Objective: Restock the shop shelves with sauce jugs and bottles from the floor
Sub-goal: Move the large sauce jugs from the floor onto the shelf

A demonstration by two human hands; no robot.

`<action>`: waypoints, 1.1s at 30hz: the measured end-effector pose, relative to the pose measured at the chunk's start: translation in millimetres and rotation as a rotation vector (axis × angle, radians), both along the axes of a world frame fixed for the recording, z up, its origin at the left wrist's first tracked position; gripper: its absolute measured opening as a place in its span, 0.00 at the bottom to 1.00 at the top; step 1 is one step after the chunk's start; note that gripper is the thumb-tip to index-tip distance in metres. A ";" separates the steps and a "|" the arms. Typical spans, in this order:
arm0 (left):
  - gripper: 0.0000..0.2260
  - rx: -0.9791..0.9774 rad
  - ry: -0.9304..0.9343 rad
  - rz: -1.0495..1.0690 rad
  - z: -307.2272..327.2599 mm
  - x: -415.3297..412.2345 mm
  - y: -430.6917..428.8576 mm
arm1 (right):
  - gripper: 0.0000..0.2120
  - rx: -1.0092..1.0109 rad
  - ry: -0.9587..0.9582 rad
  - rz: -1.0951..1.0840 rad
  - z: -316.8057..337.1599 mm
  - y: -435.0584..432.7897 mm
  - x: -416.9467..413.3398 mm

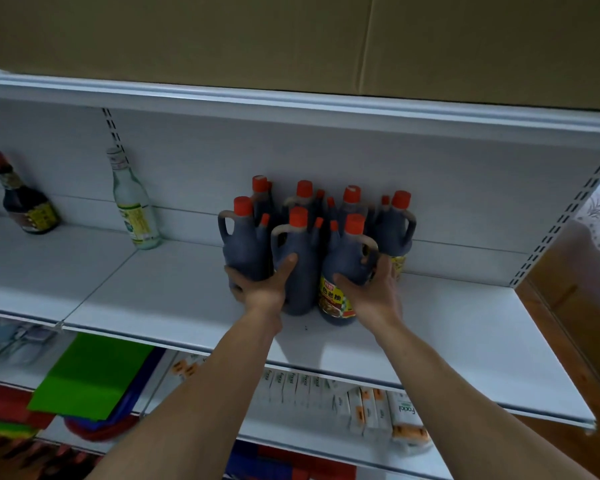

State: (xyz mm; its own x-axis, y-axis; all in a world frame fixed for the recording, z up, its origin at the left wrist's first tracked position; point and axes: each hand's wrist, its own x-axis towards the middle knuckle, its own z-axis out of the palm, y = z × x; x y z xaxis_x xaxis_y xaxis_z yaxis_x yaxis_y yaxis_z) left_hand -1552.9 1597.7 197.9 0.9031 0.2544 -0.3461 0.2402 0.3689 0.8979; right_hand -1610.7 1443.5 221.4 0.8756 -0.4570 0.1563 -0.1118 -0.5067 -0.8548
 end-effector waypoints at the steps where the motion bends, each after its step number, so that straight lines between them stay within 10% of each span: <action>1: 0.67 -0.004 0.004 0.017 0.2 2.3 -1.4 | 0.30 0.005 -0.004 0.003 0.0 0.1 1.9; 24: 0.55 -0.060 0.000 0.034 3.1 -5.5 -0.2 | 0.34 0.136 0.049 0.008 -3.9 -3.5 15.8; 33: 0.18 0.353 -0.034 -0.081 -3.2 -67.7 0.6 | 0.13 0.089 0.089 0.119 -4.6 -30.7 -5.2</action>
State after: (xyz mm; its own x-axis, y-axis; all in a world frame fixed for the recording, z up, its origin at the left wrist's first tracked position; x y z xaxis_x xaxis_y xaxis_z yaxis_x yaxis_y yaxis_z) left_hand -1620.6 1598.3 194.6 0.9346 0.2801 -0.2193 0.2241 0.0153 0.9744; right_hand -1615.9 1412.8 216.9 0.9331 -0.3575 0.0396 -0.1325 -0.4441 -0.8861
